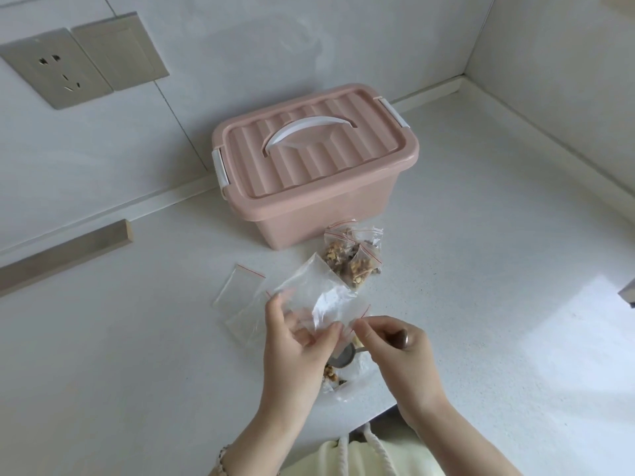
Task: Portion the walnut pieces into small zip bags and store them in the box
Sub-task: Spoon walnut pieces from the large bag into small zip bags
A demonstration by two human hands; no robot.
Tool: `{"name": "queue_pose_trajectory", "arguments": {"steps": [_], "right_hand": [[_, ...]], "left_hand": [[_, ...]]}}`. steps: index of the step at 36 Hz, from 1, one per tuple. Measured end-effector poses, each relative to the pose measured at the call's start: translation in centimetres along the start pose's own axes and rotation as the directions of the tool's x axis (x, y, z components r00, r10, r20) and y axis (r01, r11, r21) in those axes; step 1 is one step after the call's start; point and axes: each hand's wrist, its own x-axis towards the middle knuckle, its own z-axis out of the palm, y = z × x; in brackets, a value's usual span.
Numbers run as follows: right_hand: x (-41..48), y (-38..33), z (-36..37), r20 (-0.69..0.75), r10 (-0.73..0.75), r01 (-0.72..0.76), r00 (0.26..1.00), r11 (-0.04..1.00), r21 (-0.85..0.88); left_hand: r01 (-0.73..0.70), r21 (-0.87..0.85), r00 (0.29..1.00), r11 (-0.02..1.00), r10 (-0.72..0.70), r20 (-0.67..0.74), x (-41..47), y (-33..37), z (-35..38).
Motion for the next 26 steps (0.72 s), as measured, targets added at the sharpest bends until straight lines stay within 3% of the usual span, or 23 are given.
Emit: {"name": "queue_pose_trajectory", "arguments": {"steps": [2,3,4,6,8,11,17,26], "right_hand": [[0.0,0.1,-0.1,-0.015,-0.002,0.002,1.0,1.0,-0.009],[0.1,0.3,-0.1,-0.028,-0.003,0.003,1.0,1.0,-0.024],[0.1,0.4,-0.2,-0.043,-0.005,0.003,0.999,0.999,-0.041],[0.2,0.7,-0.3,-0.049,-0.013,0.009,0.999,0.997,-0.075],[0.3,1.0,-0.4,-0.035,-0.023,0.019,0.999,0.994,-0.106],[0.2,1.2,-0.4,-0.019,-0.034,0.031,0.999,0.991,-0.127],[0.0,1.3,-0.7,0.015,0.0,0.003,1.0,0.989,-0.145],[0.1,1.1,-0.7,0.015,0.028,-0.025,0.999,0.987,-0.162]], "left_hand": [[-0.188,0.273,0.97,0.943,0.223,-0.1,-0.2,-0.3,0.0],[-0.307,0.432,0.918,0.848,0.384,-0.102,-0.2,-0.3,-0.1],[-0.408,0.544,0.855,0.733,0.515,-0.052,-0.1,-0.4,-0.2],[-0.53,0.614,0.789,0.584,0.605,0.106,-0.2,-0.3,-0.3],[-0.554,0.573,0.818,0.604,0.522,0.241,-0.3,0.1,-0.4],[-0.402,0.503,0.91,0.765,0.272,0.313,-0.6,0.5,-0.1],[-0.361,0.488,0.909,0.795,0.182,0.376,0.0,0.5,-0.3],[-0.363,0.572,0.91,0.736,0.148,0.387,-0.3,0.5,-0.3]]}}
